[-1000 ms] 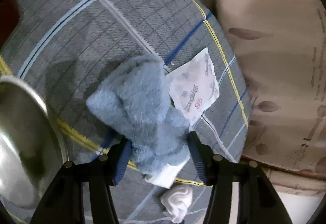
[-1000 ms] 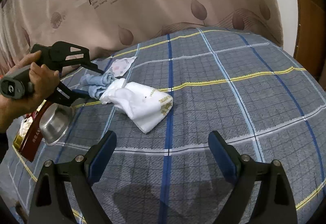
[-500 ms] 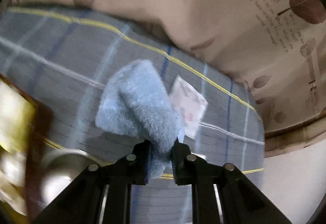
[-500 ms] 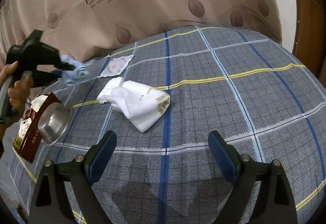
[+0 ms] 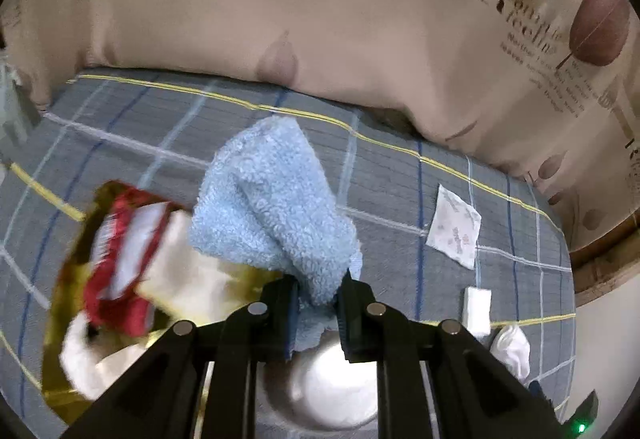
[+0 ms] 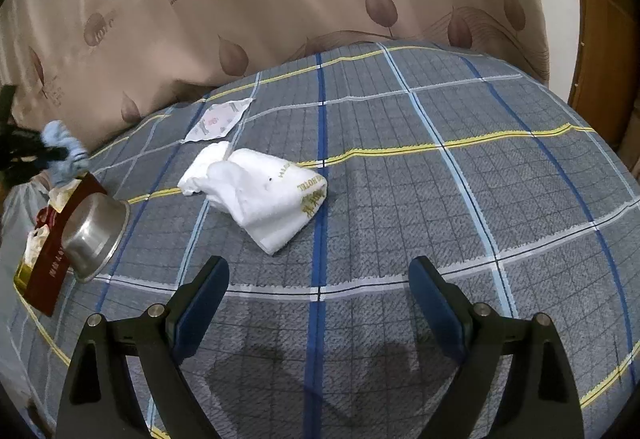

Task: Organize soft objects
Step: 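Carry the blue towel over the gold tray with the left gripper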

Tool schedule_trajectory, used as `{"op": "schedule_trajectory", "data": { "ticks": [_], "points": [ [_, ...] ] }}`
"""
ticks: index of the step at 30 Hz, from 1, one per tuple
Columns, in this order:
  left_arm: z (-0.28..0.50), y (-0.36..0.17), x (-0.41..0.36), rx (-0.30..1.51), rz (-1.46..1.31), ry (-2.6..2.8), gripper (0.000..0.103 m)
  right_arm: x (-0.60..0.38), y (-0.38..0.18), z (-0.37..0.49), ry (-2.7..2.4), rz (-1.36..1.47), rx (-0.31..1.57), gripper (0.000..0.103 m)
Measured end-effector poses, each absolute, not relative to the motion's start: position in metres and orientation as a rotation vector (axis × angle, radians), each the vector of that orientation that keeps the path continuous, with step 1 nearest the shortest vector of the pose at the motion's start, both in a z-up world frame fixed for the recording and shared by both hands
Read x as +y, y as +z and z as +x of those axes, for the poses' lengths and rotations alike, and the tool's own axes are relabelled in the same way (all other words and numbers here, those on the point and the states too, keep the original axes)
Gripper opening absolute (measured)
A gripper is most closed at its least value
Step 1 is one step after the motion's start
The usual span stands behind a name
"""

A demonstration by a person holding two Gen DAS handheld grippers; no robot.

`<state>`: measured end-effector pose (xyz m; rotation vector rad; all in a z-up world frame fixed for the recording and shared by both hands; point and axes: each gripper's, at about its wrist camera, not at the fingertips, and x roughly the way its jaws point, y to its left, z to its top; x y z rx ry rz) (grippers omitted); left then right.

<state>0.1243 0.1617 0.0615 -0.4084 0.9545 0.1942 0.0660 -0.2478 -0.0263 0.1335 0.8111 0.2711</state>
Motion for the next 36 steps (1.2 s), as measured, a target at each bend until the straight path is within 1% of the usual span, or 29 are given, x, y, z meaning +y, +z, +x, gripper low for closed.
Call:
{"op": "schedule_trajectory", "data": {
  "ticks": [8,17,36],
  "points": [
    [0.052,0.069,0.196,0.918,-0.462,0.224,0.016,-0.245,-0.028,0.067,0.25,0.108,0.824,0.09],
    [-0.016,0.054,0.21,0.936,-0.469,0.228,0.016,-0.241,-0.03,0.068,0.229,0.07,0.844,0.091],
    [-0.042,0.021,0.218,0.987,-0.487,0.196,0.017,-0.234,-0.033,0.072,0.194,0.018,0.872,0.091]
  ]
}}
